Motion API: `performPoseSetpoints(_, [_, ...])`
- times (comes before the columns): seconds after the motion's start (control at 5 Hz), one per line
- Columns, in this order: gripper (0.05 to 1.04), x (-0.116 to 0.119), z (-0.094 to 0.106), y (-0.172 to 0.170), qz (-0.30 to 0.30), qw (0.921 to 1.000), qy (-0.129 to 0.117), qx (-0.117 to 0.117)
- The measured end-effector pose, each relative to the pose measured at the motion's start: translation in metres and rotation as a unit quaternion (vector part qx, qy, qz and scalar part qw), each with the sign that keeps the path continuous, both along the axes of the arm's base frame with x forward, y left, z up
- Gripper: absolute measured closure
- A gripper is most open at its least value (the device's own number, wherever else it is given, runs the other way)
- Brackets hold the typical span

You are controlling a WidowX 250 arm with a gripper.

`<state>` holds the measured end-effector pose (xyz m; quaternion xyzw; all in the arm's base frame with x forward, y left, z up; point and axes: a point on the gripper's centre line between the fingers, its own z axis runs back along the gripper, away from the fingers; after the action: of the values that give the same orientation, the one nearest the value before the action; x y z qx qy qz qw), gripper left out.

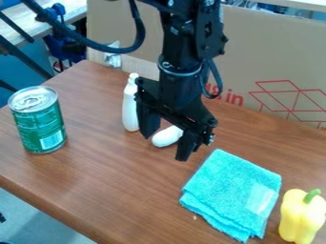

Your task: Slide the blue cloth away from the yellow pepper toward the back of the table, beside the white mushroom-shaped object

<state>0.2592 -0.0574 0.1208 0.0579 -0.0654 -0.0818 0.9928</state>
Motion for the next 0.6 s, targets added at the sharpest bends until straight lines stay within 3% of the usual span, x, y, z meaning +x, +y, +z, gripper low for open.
performPoseSetpoints(0.2, [0.081, -0.002, -0.007, 0.001, 0.001, 0.9999, 0.011, 0.003])
performPoseSetpoints(0.6, [0.081, 0.011, -0.037, -0.033, 0.058, 0.9929, -0.042, -0.095])
